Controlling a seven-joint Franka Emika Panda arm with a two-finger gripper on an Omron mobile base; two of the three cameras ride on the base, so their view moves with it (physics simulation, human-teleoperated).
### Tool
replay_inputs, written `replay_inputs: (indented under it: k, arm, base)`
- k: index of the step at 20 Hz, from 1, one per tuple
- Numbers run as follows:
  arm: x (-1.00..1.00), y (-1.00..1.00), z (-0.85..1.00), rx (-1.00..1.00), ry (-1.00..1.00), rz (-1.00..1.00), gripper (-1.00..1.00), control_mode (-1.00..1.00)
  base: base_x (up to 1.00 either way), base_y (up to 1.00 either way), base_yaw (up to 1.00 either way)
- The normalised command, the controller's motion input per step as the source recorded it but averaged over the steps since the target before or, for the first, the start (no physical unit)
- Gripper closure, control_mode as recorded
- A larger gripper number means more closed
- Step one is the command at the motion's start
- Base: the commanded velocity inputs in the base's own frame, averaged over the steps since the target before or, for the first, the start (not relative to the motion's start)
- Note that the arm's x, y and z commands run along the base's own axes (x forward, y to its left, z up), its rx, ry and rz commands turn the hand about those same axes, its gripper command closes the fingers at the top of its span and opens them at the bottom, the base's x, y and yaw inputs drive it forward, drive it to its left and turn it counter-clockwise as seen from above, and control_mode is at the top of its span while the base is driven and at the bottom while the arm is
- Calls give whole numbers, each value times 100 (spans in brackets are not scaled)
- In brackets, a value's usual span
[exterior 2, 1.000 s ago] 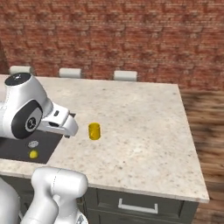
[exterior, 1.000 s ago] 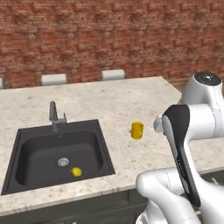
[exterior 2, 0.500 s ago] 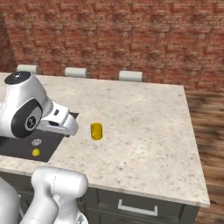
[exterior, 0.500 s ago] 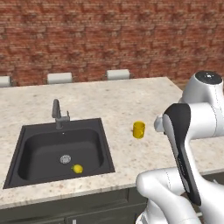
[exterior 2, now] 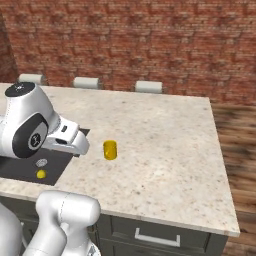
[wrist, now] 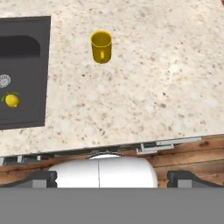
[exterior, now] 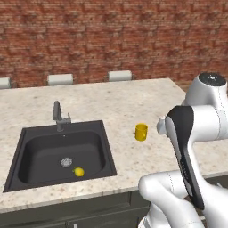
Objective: Clear the mugs and bowl far away from the sink.
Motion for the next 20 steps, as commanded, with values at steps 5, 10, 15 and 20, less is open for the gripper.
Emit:
replay_inputs:
  k: [5, 10, 15, 20]
  arm:
    - [15, -7, -4, 3, 0, 0, -100, -100]
    - [65, -31, -25, 16, 1, 4, -100, -100]
    - [62, -12, -35, 7, 0, 6, -100, -100]
    - [72, 1, -41, 0, 0, 2, -100, -100]
  base:
    - [53, -33, 0]
    - [0, 0, 0]
    - [0, 0, 0]
    - [0, 0, 0]
